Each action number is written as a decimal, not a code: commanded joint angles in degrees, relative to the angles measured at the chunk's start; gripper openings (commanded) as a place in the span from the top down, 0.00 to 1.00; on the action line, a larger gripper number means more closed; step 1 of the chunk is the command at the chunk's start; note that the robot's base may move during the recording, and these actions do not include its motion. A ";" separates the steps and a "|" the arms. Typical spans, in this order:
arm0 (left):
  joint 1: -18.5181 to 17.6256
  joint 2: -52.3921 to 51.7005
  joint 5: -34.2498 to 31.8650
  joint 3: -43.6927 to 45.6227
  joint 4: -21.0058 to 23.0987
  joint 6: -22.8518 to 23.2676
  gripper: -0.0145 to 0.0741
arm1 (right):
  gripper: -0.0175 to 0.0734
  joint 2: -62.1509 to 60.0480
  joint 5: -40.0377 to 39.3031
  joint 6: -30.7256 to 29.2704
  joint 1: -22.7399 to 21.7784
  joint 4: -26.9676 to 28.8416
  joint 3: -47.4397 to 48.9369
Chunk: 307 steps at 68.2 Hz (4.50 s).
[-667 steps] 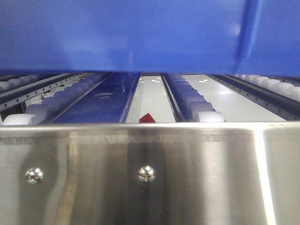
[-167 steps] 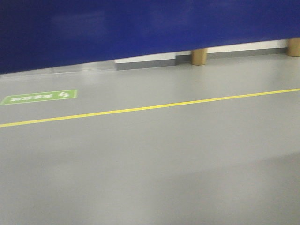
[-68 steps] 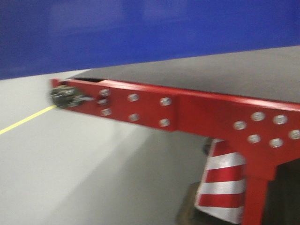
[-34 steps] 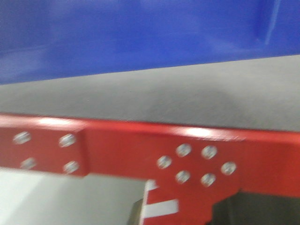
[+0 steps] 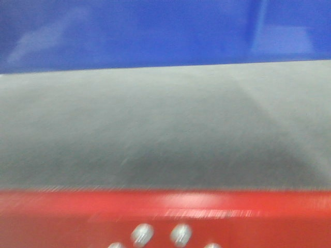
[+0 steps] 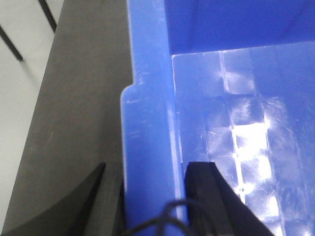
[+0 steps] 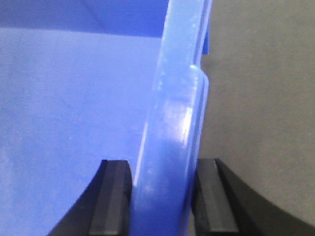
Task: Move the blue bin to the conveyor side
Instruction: 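Carry the blue bin over the dark grey conveyor belt with both grippers, then lower the blue bin onto the dark grey belt with both grippers, then open both grippers and withdraw them from the blue bin rims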
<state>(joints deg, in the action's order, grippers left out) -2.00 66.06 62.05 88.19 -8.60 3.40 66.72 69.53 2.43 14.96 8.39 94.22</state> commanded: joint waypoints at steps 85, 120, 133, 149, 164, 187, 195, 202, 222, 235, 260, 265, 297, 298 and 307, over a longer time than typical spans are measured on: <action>0.97 -1.11 -12.52 0.67 -12.55 -0.42 0.86 | 0.88 -1.58 -4.03 -1.48 -1.09 -9.70 1.13; 0.97 -1.11 -15.52 0.67 -12.00 -0.42 0.86 | 0.88 -1.58 -4.61 -1.48 -1.09 -9.29 1.13; 0.97 0.67 -14.74 0.67 -11.29 -0.42 0.86 | 0.88 0.71 -5.57 -1.48 -1.09 -9.46 1.03; 0.97 10.61 -8.81 0.67 -8.74 -0.42 0.86 | 0.88 8.68 -5.78 -1.48 -1.09 -9.46 1.03; 0.97 17.63 -4.72 0.67 -5.26 -0.42 0.79 | 0.72 15.96 -5.98 -1.48 -1.09 -4.29 1.03; 0.97 19.23 -2.18 0.67 -2.04 -0.42 0.14 | 0.19 18.57 -5.98 -1.48 -1.09 -3.68 1.03; 0.97 17.66 -0.48 0.67 -1.90 -0.42 0.16 | 0.19 17.50 -5.04 -1.48 -1.09 -3.68 1.03; 0.97 14.42 0.52 0.67 -1.07 -0.42 0.16 | 0.21 15.52 -4.54 -1.48 -1.09 -3.68 1.03; 0.97 -1.49 -6.24 -9.48 0.53 -0.42 0.49 | 0.78 5.02 -7.88 -1.89 -1.09 -3.68 -7.54; 0.97 -13.80 -13.73 -22.81 0.61 -0.42 0.88 | 0.90 -4.90 -16.26 -1.89 -1.09 -4.10 -20.73; 0.97 -36.02 -32.33 -48.44 2.38 -0.42 0.84 | 0.90 -27.49 -39.23 -3.36 -1.09 -5.12 -52.88; 0.97 -39.87 -34.33 -52.50 2.51 -0.42 0.84 | 0.90 -31.50 -42.41 -4.54 -1.09 -5.12 -57.75; 0.97 -55.43 -34.80 -61.77 2.41 -0.42 0.84 | 0.90 -50.80 -55.14 -4.94 -1.09 -5.21 -73.54; 0.97 -55.47 -34.80 -61.77 2.41 -0.42 0.84 | 0.90 -50.80 -55.30 -4.94 -1.09 -5.21 -73.54; 0.97 -55.58 -34.80 -61.77 2.41 -0.42 0.84 | 0.90 -50.80 -56.32 -4.94 -1.09 -5.21 -73.54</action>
<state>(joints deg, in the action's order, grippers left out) -0.85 10.85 28.39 26.62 -6.61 2.56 16.20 15.53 -2.02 13.99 3.71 20.86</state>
